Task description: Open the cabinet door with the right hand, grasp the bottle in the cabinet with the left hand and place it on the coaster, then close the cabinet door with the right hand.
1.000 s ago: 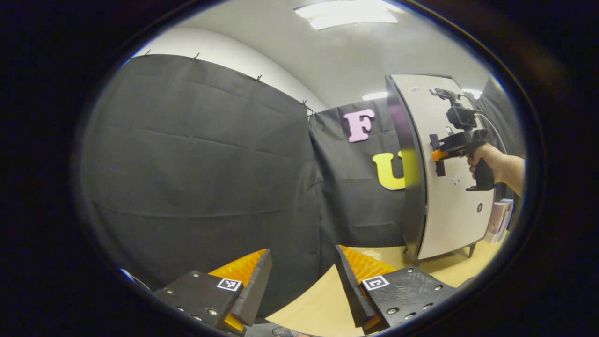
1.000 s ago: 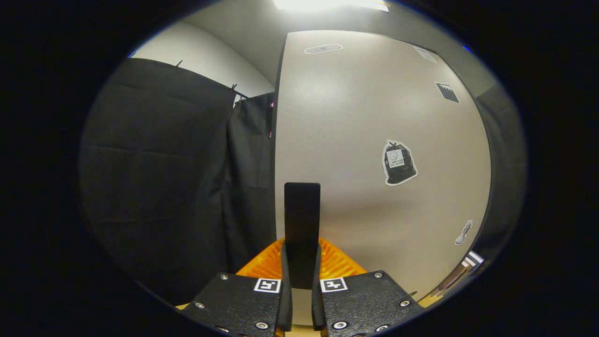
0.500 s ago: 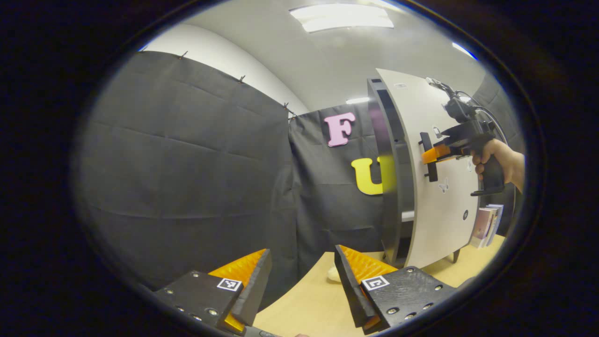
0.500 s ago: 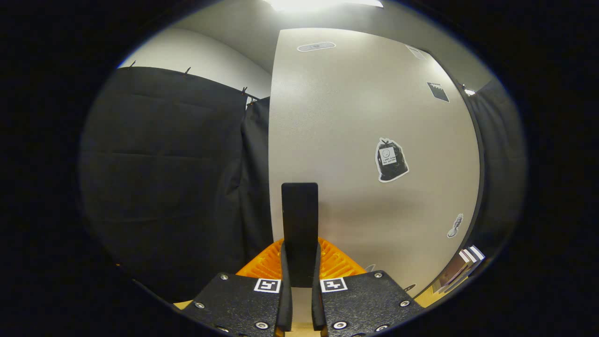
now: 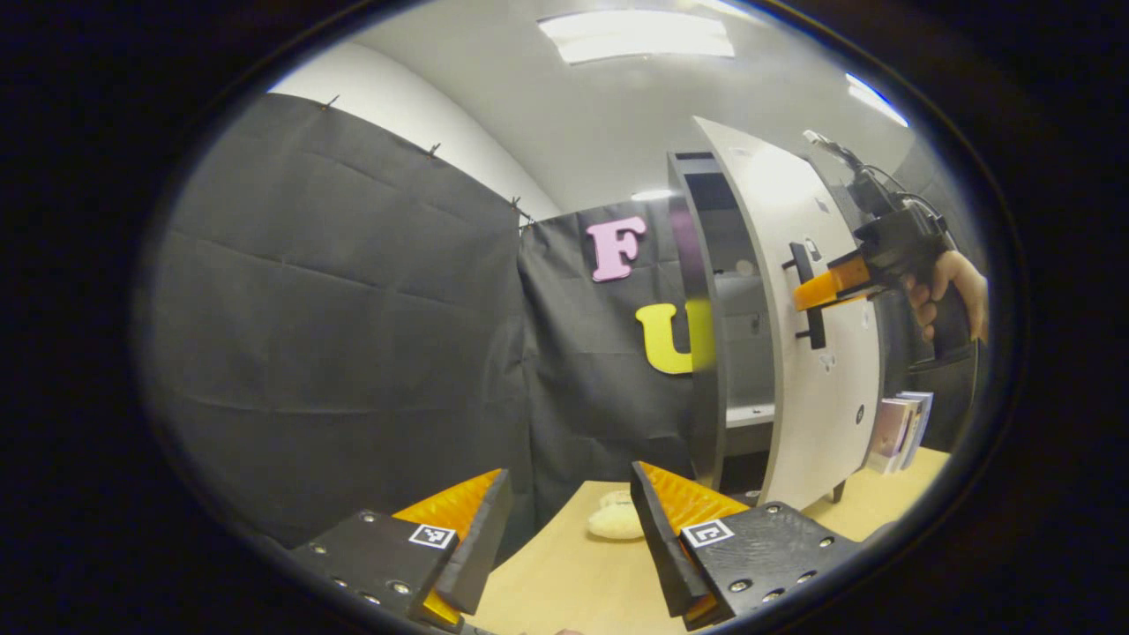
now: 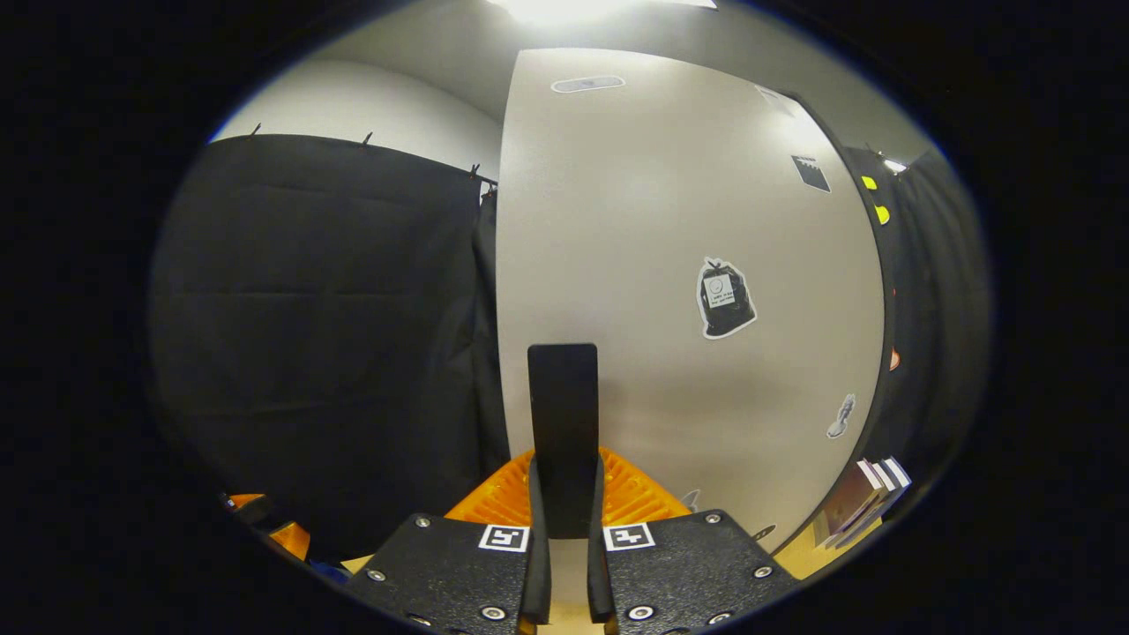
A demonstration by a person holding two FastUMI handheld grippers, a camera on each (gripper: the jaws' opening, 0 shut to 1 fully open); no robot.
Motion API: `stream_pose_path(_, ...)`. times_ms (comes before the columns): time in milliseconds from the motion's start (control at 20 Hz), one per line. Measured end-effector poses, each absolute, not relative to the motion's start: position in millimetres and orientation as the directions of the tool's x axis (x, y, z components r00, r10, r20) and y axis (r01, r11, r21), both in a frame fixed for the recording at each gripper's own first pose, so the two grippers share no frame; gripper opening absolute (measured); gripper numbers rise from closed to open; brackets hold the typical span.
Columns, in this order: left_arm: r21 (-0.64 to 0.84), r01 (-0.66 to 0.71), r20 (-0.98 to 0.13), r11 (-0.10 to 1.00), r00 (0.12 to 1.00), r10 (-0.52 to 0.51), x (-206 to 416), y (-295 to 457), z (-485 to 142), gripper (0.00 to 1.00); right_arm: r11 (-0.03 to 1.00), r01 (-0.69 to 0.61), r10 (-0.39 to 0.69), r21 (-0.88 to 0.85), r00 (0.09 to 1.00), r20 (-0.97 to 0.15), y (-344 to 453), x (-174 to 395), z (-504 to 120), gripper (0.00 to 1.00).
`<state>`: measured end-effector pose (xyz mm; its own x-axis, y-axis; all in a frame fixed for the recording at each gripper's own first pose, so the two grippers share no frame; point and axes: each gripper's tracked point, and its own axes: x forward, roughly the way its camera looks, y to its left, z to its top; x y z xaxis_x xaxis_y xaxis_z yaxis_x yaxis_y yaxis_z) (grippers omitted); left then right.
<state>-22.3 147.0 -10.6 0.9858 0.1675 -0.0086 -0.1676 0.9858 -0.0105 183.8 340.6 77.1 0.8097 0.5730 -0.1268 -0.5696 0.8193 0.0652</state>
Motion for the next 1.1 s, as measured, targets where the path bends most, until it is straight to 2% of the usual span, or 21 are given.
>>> stream_pose_path(100,-0.011,-0.154,-0.003,0.988,0.988,0.154,-19,138,-8,0.81,0.811,-0.581,0.585,0.071,0.801,-0.13,334,171,80,0.17)
stream_pose_path(200,-0.014,-0.141,0.001,0.99,0.99,0.141,-15,128,-7,0.77,0.806,-0.588,0.592,0.072,0.795,-0.132,326,165,77,0.17)
stream_pose_path(250,-0.015,-0.134,0.002,0.991,0.991,0.134,-18,129,-7,0.81,0.803,-0.591,0.595,0.071,0.793,-0.133,323,163,77,0.17)
stream_pose_path(350,-0.013,-0.12,0.004,0.993,0.993,0.12,-19,126,-6,0.77,0.799,-0.597,0.6,0.072,0.788,-0.134,317,158,78,0.17)
stream_pose_path(400,-0.011,-0.113,0.006,0.994,0.994,0.113,-18,125,-5,0.81,0.797,-0.6,0.604,0.074,0.786,-0.134,313,155,78,0.17)
stream_pose_path(500,-0.006,-0.099,0.007,0.995,0.995,0.099,-20,119,1,0.77,0.791,-0.606,0.611,0.079,0.78,-0.135,305,150,78,0.17)
stream_pose_path(550,-0.005,-0.091,0.007,0.996,0.996,0.091,-21,115,4,0.81,0.789,-0.609,0.614,0.081,0.777,-0.135,301,147,78,0.17)
stream_pose_path(600,-0.005,-0.084,0.007,0.996,0.996,0.084,-19,109,5,0.77,0.786,-0.612,0.618,0.083,0.775,-0.134,297,144,79,0.17)
stream_pose_path(700,-0.004,-0.071,0.008,0.997,0.997,0.071,-12,88,1,0.81,0.781,-0.619,0.625,0.09,0.769,-0.133,289,139,79,0.17)
stream_pose_path(1100,-0.002,-0.009,0.017,1.0,1.0,0.009,-6,52,9,0.77,0.771,-0.629,0.636,0.097,0.762,-0.123,254,118,82,0.17)
